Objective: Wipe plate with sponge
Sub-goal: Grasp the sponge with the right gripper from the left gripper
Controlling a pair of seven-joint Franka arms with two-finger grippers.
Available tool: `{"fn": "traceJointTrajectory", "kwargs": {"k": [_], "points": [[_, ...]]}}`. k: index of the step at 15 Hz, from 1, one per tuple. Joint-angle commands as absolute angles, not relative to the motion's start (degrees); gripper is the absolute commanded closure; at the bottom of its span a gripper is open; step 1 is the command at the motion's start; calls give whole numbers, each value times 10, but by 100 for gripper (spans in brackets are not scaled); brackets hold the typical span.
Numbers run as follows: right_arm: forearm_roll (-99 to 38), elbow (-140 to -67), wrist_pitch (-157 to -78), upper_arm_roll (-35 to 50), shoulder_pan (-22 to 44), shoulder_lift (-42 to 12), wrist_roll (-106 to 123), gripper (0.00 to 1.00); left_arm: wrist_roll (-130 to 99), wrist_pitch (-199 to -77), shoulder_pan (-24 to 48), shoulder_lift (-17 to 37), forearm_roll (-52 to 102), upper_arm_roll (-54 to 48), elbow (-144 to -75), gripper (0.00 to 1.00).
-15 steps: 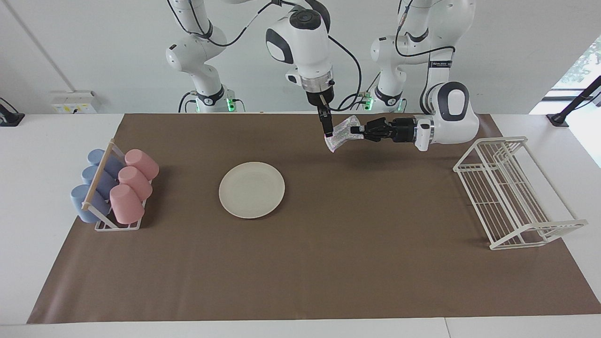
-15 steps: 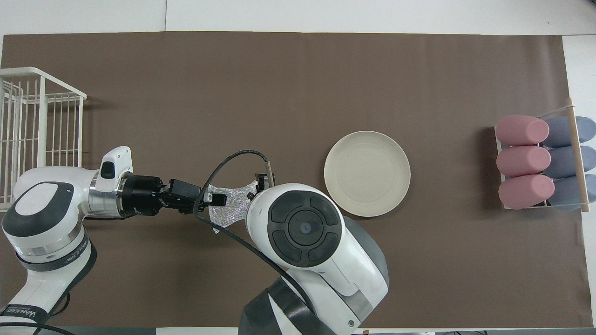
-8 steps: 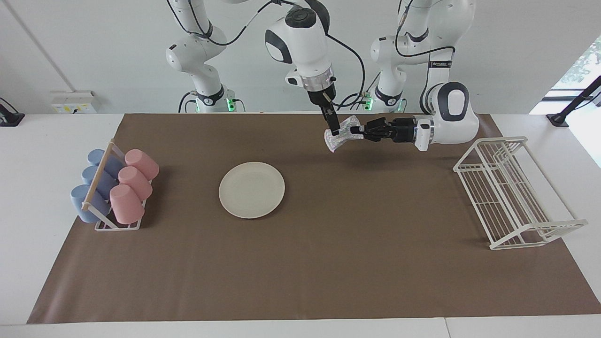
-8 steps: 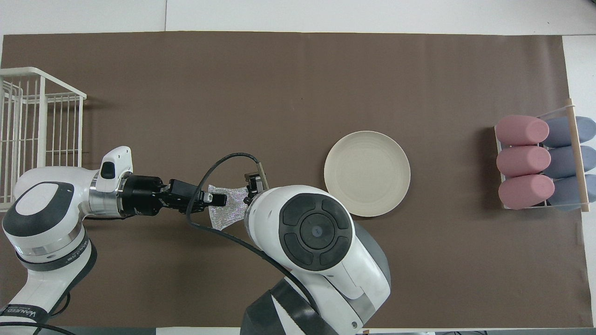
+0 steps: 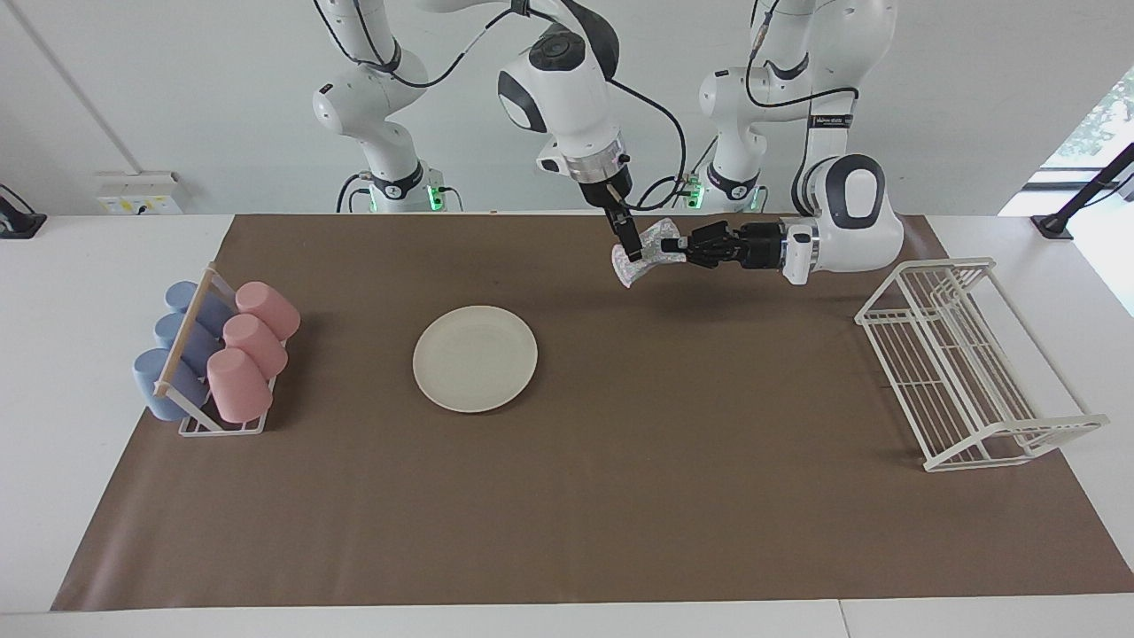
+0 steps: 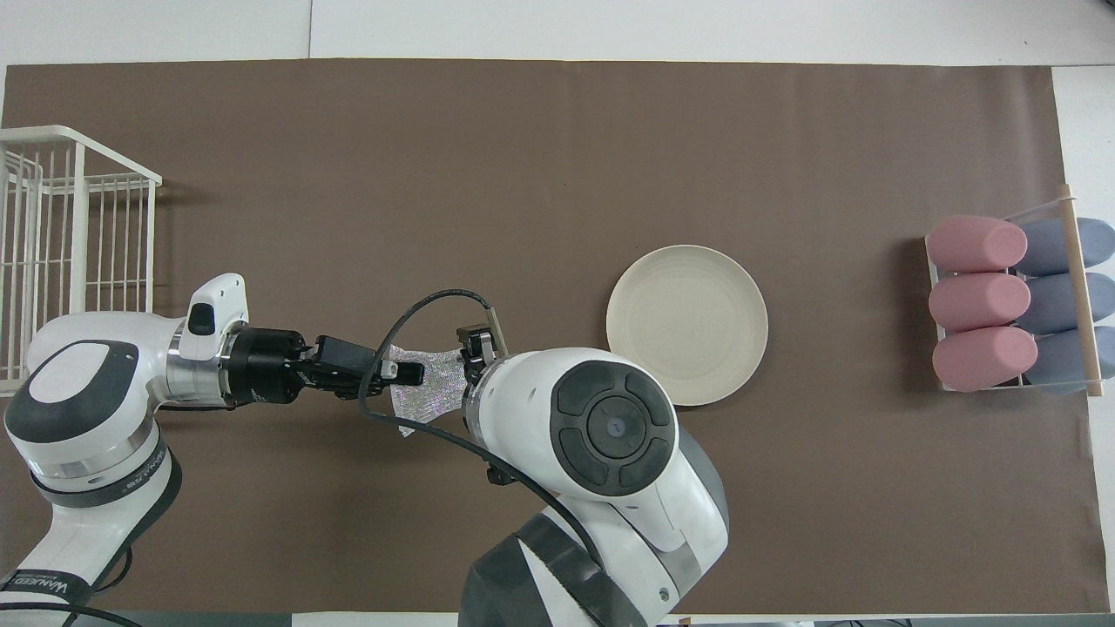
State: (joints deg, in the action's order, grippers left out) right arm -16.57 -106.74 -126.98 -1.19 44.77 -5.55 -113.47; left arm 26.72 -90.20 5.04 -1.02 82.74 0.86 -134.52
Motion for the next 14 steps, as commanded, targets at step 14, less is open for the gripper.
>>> {"fn": "traceJointTrajectory", "kwargs": {"k": [14], "points": [[-203,-1086,-1313,-4,451,-59,-1097,0,287,-893,54,-10,839,12,-1348,100]]}}
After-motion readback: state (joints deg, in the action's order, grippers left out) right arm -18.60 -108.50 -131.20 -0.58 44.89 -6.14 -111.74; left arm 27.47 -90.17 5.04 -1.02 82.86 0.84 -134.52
